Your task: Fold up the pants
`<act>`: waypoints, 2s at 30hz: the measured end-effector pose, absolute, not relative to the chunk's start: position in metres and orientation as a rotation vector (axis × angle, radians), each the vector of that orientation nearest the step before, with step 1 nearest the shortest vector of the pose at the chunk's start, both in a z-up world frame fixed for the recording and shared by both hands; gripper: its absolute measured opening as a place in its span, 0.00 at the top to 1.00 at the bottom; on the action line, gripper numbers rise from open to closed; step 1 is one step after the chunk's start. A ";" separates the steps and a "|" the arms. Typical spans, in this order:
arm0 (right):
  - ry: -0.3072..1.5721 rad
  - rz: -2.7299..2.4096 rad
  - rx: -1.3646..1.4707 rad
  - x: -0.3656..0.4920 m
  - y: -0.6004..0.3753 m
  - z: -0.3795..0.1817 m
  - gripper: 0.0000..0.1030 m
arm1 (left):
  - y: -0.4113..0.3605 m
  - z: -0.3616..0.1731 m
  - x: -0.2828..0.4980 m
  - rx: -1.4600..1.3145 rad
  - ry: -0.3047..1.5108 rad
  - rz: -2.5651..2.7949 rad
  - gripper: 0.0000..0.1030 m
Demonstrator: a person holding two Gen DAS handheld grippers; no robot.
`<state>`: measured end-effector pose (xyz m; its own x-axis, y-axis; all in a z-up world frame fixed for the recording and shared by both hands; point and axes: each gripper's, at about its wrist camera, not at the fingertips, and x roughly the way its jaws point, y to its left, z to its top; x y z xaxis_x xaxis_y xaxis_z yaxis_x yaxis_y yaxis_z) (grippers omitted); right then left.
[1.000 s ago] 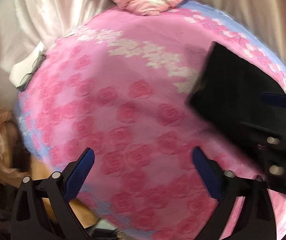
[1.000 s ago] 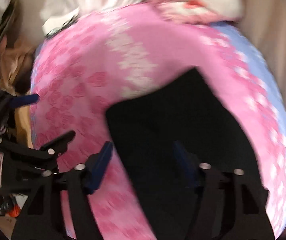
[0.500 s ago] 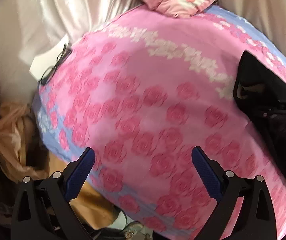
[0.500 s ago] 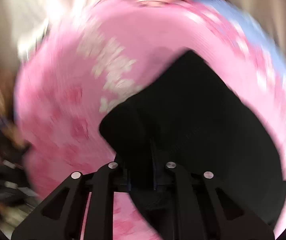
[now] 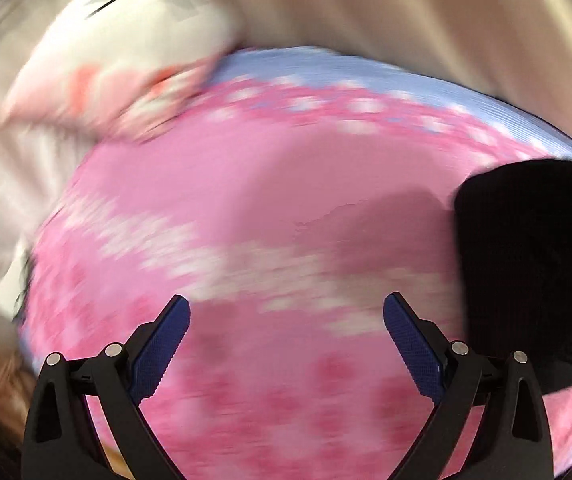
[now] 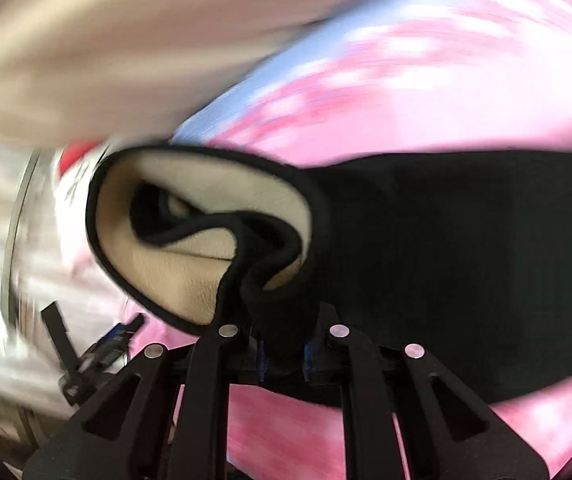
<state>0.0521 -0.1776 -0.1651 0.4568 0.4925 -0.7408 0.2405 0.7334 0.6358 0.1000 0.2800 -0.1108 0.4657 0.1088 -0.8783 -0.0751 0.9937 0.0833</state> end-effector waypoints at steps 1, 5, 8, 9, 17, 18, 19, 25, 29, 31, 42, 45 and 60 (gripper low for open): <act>1.115 0.116 0.802 0.034 -0.203 -0.176 0.89 | 0.261 -0.110 0.103 0.055 1.078 0.079 0.07; 1.088 0.082 1.016 -0.017 -0.275 -0.236 0.89 | 0.159 -0.115 0.112 0.176 1.090 -0.078 0.07; 1.059 0.159 1.066 -0.015 -0.271 -0.242 0.83 | 0.088 -0.134 0.114 0.264 1.136 -0.161 0.07; 1.059 0.176 1.066 -0.014 -0.271 -0.240 0.81 | 0.064 -0.141 0.112 0.307 1.143 -0.176 0.07; 0.981 0.201 0.898 0.002 -0.276 -0.190 0.25 | 0.010 -0.157 0.106 0.384 1.161 -0.193 0.07; 0.982 0.208 0.885 0.008 -0.276 -0.188 0.25 | 0.012 -0.159 0.107 0.364 1.170 -0.191 0.06; 0.992 0.212 0.867 0.019 -0.278 -0.187 0.25 | 0.015 -0.160 0.107 0.349 1.176 -0.191 0.06; 1.076 0.207 0.525 0.081 -0.259 -0.185 0.25 | 0.022 -0.169 0.110 0.273 1.207 -0.203 0.05; 1.114 0.181 0.378 0.087 -0.263 -0.182 0.91 | 0.031 -0.159 0.112 0.221 1.203 -0.177 0.05; 1.015 0.175 0.466 0.069 -0.288 -0.156 0.93 | 0.034 -0.149 0.111 0.227 1.168 -0.159 0.05; 0.927 0.111 0.548 0.053 -0.320 -0.126 0.68 | 0.047 -0.164 0.119 0.241 1.211 -0.118 0.05; 0.982 0.270 0.447 0.084 -0.267 -0.132 0.70 | 0.055 -0.171 0.118 0.248 1.232 -0.111 0.05; 1.217 0.478 0.099 0.190 -0.086 -0.203 0.77 | 0.062 -0.169 0.109 0.229 1.222 -0.094 0.05</act>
<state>0.1903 -0.0860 -0.2025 0.2603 0.4046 -0.8766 -0.3005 0.8968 0.3247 0.1088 0.0622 -0.1693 0.3415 0.0509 -0.9385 0.1942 0.9732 0.1235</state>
